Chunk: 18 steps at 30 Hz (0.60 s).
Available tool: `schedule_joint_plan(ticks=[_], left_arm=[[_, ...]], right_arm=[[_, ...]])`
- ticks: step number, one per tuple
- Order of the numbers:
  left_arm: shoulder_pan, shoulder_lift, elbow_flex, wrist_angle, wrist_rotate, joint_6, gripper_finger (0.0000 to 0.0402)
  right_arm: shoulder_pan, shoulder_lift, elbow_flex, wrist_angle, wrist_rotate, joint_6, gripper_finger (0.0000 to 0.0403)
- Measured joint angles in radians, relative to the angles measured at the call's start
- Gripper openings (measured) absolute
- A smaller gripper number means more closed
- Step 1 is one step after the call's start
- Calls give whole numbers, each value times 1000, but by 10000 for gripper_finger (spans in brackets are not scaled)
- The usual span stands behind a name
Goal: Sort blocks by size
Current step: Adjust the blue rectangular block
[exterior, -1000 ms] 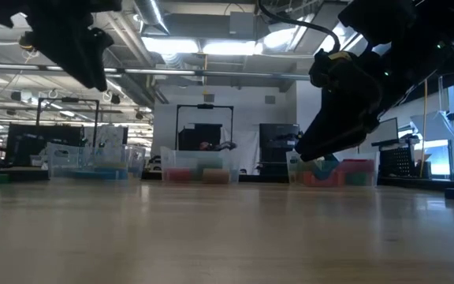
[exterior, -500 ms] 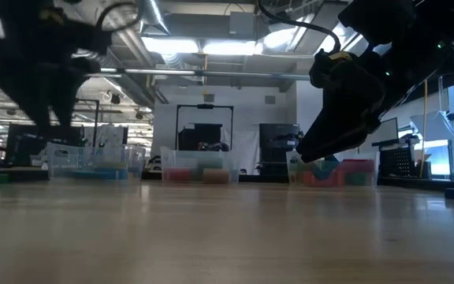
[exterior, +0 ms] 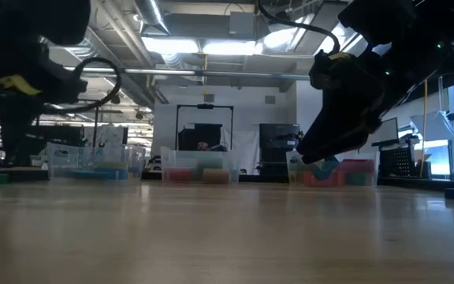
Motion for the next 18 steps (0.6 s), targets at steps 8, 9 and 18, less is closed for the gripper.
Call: schedule_joint_plan(ticks=[8,9,18], left_arm=[[0,71,0,-63,115,-43,178],[0,80,0,-83,126,-50,177],[-2,181,-45,-164,217,-17,84]], right_arm=[[0,5,0,-2,-26,2,257],[0,5,0,-2,-22,2,257],[0,5,0,1,4,2,257]])
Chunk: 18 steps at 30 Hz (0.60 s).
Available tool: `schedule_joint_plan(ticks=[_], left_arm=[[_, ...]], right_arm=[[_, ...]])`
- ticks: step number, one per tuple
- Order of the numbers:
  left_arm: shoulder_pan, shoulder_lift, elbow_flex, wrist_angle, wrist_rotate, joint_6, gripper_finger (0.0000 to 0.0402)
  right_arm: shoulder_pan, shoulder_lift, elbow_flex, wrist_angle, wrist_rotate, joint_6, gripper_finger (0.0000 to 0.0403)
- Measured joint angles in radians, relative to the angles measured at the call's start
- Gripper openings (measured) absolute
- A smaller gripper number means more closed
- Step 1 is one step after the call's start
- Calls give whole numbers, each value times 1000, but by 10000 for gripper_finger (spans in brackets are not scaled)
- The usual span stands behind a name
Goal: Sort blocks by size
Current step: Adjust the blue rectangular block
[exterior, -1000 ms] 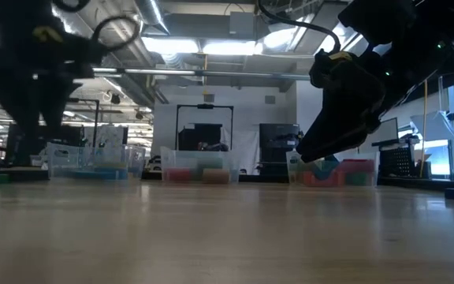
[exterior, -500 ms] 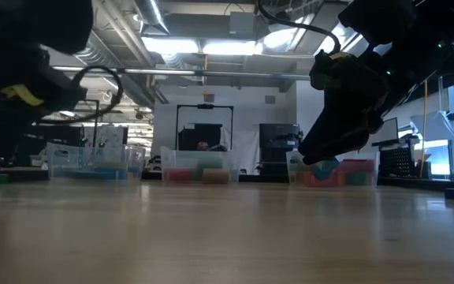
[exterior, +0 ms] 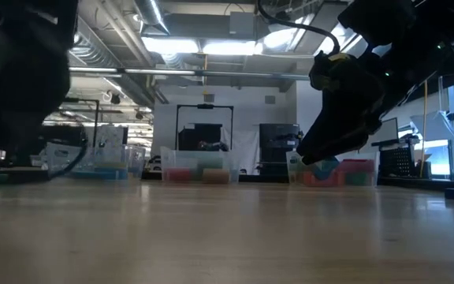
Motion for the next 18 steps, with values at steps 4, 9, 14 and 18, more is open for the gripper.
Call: schedule_joint_plan(ticks=[4,9,14,18], left_arm=[[0,33,-55,-9,31,32,30],[0,38,-119,46,47,36,4],[1,36,-177,120,116,54,9],[1,38,-158,124,118,72,3]], right_arm=[[0,0,0,-1,8,0,257],[0,1,0,0,9,0,257],[0,1,0,-1,9,0,257],[0,1,0,-1,11,0,257]])
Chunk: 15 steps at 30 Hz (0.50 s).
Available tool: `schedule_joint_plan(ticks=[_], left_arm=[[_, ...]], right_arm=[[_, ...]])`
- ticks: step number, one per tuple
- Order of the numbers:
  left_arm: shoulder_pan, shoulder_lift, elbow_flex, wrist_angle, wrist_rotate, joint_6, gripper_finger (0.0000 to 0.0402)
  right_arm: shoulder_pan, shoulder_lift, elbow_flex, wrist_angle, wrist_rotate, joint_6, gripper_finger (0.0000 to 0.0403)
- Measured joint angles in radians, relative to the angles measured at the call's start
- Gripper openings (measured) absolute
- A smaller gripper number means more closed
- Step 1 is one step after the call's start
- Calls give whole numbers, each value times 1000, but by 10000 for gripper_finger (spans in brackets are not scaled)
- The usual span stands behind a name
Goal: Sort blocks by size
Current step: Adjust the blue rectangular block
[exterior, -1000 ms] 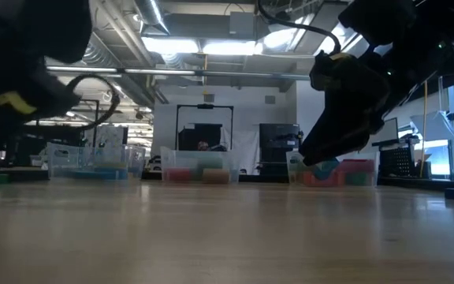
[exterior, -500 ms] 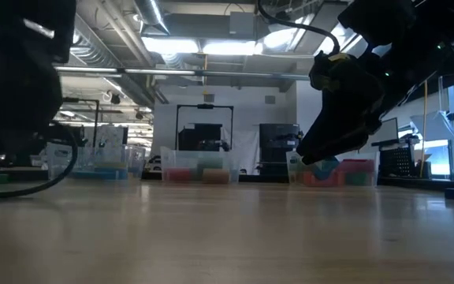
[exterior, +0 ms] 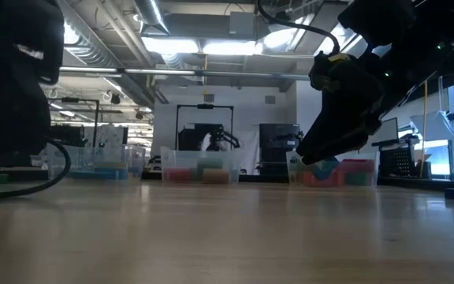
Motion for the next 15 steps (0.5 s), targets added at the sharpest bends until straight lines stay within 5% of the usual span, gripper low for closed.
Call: schedule_joint_plan(ticks=[8,15], left_arm=[[-1,-2,166,24,-7,14,6],[-1,-1,323,71,-155,12,2]], right_arm=[[0,0,0,1,5,0,257],[0,0,0,1,5,0,257]])
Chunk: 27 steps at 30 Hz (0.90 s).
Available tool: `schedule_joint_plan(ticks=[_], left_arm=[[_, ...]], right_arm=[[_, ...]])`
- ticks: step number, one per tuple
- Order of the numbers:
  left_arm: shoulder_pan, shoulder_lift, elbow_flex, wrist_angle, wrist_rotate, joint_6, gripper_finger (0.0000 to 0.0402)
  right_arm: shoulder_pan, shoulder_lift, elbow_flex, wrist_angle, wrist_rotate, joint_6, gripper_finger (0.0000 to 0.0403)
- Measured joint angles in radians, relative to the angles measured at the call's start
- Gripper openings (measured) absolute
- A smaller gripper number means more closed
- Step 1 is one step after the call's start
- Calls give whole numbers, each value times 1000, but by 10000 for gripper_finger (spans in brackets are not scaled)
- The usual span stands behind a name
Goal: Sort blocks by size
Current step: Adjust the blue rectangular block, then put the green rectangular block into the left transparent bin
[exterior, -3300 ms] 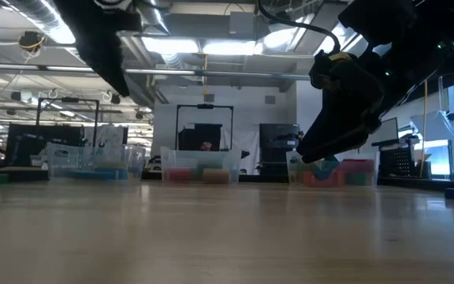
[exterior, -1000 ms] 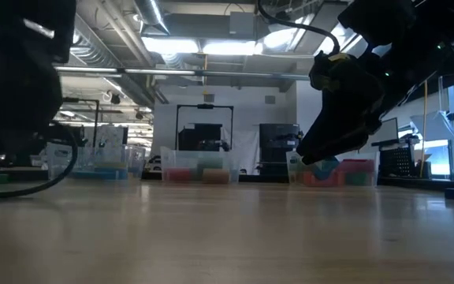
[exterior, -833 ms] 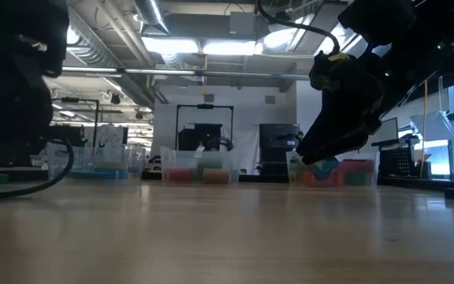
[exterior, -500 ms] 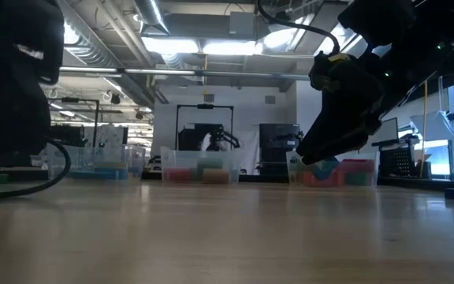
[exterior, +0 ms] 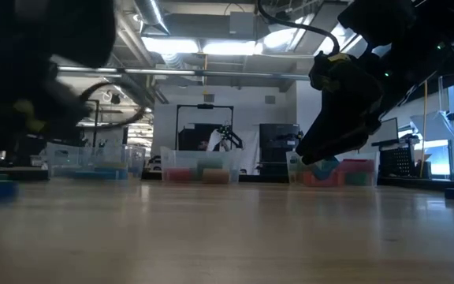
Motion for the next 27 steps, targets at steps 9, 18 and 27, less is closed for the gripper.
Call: schedule_joint_plan(ticks=[9,18,27], left_arm=[[52,-23,98,-332,-186,-11,2],[192,-63,-151,-264,-195,14,5],[336,-63,-325,-115,-197,91,5]], right_arm=[[0,0,0,-1,0,0,257],[0,0,0,-5,-1,-1,257],[0,0,0,-1,-1,-6,257]])
